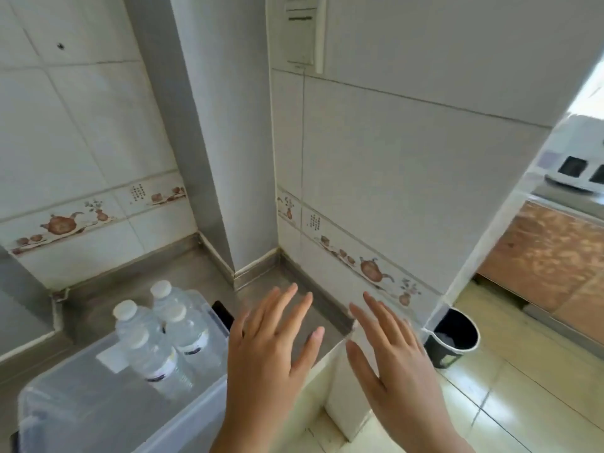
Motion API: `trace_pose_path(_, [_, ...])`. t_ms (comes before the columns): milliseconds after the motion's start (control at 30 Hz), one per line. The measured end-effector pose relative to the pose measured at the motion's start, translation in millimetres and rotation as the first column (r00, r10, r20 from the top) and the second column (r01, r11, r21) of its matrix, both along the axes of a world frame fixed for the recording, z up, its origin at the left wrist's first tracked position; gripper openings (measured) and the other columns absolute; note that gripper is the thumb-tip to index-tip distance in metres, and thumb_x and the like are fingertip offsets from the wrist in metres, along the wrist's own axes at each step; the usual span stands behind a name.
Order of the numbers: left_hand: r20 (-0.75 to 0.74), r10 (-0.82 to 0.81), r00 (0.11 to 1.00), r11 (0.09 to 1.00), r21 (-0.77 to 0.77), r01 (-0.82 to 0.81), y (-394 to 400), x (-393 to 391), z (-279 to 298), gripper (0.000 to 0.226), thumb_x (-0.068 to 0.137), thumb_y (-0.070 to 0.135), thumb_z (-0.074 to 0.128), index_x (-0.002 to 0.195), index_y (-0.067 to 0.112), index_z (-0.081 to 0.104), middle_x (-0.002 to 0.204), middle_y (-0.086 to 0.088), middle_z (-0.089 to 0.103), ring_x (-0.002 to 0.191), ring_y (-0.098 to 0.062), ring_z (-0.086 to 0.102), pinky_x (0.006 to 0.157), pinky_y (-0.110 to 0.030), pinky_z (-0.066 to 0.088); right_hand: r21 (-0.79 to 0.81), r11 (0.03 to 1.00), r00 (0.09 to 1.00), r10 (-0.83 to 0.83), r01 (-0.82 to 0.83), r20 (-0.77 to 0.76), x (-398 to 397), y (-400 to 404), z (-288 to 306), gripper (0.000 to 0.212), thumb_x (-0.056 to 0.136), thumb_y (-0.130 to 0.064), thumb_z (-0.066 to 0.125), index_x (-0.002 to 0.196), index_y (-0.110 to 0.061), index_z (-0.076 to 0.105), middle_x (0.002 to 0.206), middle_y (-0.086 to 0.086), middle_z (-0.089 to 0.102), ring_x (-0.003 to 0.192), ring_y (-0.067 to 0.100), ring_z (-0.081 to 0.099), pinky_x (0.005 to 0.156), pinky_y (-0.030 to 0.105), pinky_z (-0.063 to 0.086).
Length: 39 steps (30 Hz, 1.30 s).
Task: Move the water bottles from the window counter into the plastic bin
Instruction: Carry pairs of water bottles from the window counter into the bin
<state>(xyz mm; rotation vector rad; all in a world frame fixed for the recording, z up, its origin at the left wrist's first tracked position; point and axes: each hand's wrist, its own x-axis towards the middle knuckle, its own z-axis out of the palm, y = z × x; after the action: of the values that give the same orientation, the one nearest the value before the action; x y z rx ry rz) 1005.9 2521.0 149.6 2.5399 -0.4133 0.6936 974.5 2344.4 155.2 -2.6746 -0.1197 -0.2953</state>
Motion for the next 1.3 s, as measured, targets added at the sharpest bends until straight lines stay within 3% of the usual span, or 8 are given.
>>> trace_pose_path(133, [-0.054, -0.086, 0.995, 0.996, 0.02, 0.087, -57, -22, -4, 0.049, 0.092, 0.052, 0.045, 0.125, 0.024, 0.07, 0.132, 0.001, 0.067, 0.122, -0.023, 0.061, 0.093, -0.055, 0.052, 0.006, 0.989, 0.988, -0.15, 0.15, 0.037, -48, -48, 8, 0.057, 0.092, -0.052, 0.028, 0.141, -0.029, 0.045, 0.152, -0.006, 0.036, 0.141, 0.019, 0.033, 0.111, 0.046, 0.035])
trace_pose_path(300, [-0.092, -0.17, 0.981, 0.984, 0.036, 0.174, -122, -60, 0, 0.068, 0.098, 0.063, 0.022, 0.125, 0.023, 0.07, 0.132, -0.002, 0.067, 0.122, -0.026, 0.062, 0.096, -0.059, 0.05, 0.025, 0.963, 0.962, -0.268, 0.268, 0.045, -109, -103, 9, 0.057, 0.09, -0.051, 0.03, 0.137, -0.027, 0.05, 0.151, -0.005, 0.039, 0.14, 0.019, 0.035, 0.107, 0.048, 0.039])
trace_pose_path(500, [-0.105, -0.264, 0.959, 0.96, 0.068, 0.272, -185, -111, 1, 0.059, 0.092, 0.058, 0.038, 0.128, 0.022, 0.068, 0.134, -0.003, 0.066, 0.123, -0.027, 0.062, 0.101, -0.054, 0.043, 0.035, 0.928, 0.927, -0.372, 0.371, 0.042, -174, -155, 9, 0.058, 0.089, -0.051, 0.031, 0.136, -0.023, 0.052, 0.149, -0.002, 0.043, 0.134, 0.022, 0.044, 0.102, 0.041, 0.042])
trace_pose_path(633, [-0.088, -0.369, 0.925, 0.92, 0.106, 0.377, -240, -141, 4, 0.056, 0.09, 0.057, 0.043, 0.128, 0.023, 0.068, 0.133, -0.002, 0.066, 0.125, -0.025, 0.06, 0.102, -0.049, 0.042, 0.043, 0.884, 0.883, -0.467, 0.465, 0.045, -222, -198, 10, 0.057, 0.09, -0.051, 0.032, 0.137, -0.024, 0.051, 0.149, -0.003, 0.042, 0.133, 0.022, 0.044, 0.101, 0.044, 0.045])
trace_pose_path(767, [-0.08, -0.485, 0.871, 0.864, 0.111, 0.491, -297, -157, 5, 0.056, 0.091, 0.056, 0.043, 0.128, 0.022, 0.068, 0.132, -0.002, 0.067, 0.126, -0.024, 0.059, 0.101, -0.051, 0.045, 0.051, 0.82, 0.82, -0.572, 0.571, 0.005, -254, -242, 5, 0.061, 0.088, -0.058, 0.022, 0.143, -0.036, 0.037, 0.155, -0.013, 0.026, 0.141, 0.014, 0.029, 0.108, 0.038, 0.036])
trace_pose_path(967, [-0.106, -0.628, 0.771, 0.766, 0.091, 0.637, -381, -160, 3, 0.056, 0.091, 0.057, 0.042, 0.129, 0.023, 0.067, 0.133, 0.0, 0.065, 0.127, -0.023, 0.058, 0.103, -0.049, 0.046, 0.077, 0.712, 0.715, -0.699, 0.698, -0.018, -273, -307, 1, 0.066, 0.084, -0.064, 0.015, 0.144, -0.042, 0.03, 0.151, -0.025, 0.012, 0.142, 0.006, 0.02, 0.109, 0.026, 0.023])
trace_pose_path(1133, [-0.136, -0.72, 0.68, 0.681, 0.047, 0.731, -461, -142, -1, 0.058, 0.091, 0.059, 0.041, 0.129, 0.023, 0.067, 0.135, 0.003, 0.064, 0.13, -0.021, 0.055, 0.102, -0.053, 0.045, 0.085, 0.611, 0.614, -0.789, 0.787, -0.012, -269, -375, 3, 0.067, 0.085, -0.061, 0.018, 0.143, -0.035, 0.037, 0.155, -0.011, 0.025, 0.142, 0.012, 0.026, 0.112, 0.033, 0.026])
trace_pose_path(1300, [-0.136, -0.808, 0.574, 0.574, 0.042, 0.818, -554, -118, 5, 0.058, 0.092, 0.06, 0.039, 0.13, 0.025, 0.066, 0.137, 0.005, 0.062, 0.132, -0.019, 0.053, 0.104, -0.053, 0.043, 0.067, 0.492, 0.493, -0.87, 0.868, -0.005, -261, -450, 12, 0.066, 0.085, -0.062, 0.017, 0.143, -0.036, 0.036, 0.156, -0.011, 0.024, 0.143, 0.01, 0.022, 0.113, 0.032, 0.024])
